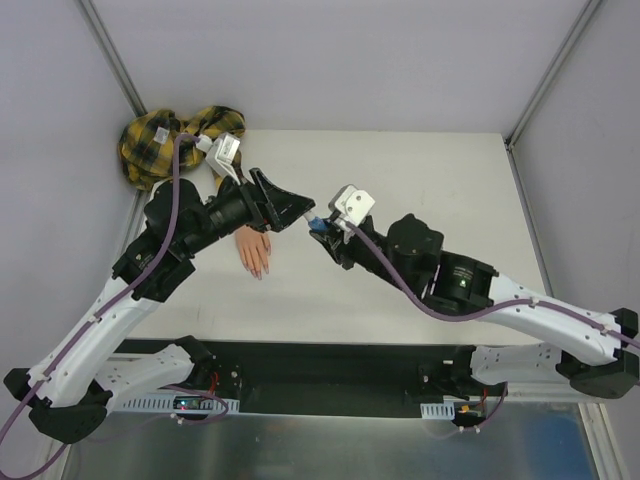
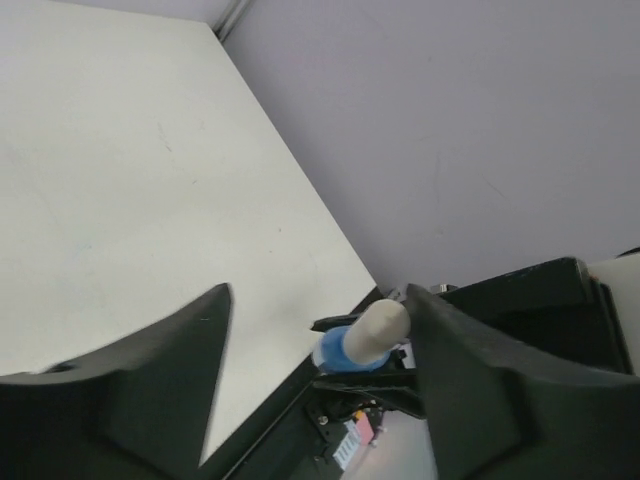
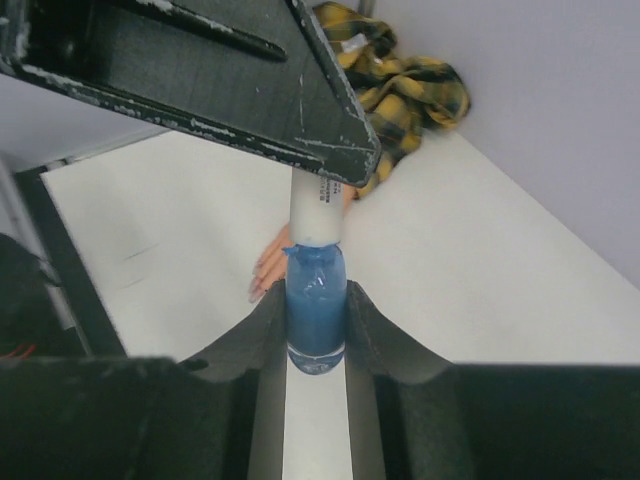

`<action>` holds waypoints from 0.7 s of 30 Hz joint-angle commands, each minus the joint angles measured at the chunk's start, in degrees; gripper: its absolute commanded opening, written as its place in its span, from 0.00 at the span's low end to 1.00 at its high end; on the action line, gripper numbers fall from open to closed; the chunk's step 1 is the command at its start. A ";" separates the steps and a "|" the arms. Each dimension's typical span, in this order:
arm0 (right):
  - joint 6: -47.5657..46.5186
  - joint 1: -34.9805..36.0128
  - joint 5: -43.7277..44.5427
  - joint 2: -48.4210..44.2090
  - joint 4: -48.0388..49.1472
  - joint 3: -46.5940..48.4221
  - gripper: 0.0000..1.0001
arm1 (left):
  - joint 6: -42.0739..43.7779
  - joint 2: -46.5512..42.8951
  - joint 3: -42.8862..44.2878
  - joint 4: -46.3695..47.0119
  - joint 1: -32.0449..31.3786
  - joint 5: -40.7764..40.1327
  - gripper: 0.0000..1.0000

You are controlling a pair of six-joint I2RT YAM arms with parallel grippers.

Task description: Paint the nails

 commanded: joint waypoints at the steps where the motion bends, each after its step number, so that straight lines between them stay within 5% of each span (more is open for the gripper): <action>1: 9.59 -5.51 -18.99 -5.30 1.97 -1.25 0.00 | 2.60 -3.15 0.40 -0.26 0.53 1.42 0.84; 10: 19.54 -15.90 -48.88 -7.69 1.27 -4.95 0.00 | 6.91 -1.51 5.22 -3.58 2.64 21.16 0.90; 21: 21.31 -18.37 -52.01 -7.60 1.27 -4.25 0.00 | 8.23 4.13 12.44 -10.37 3.08 31.03 0.63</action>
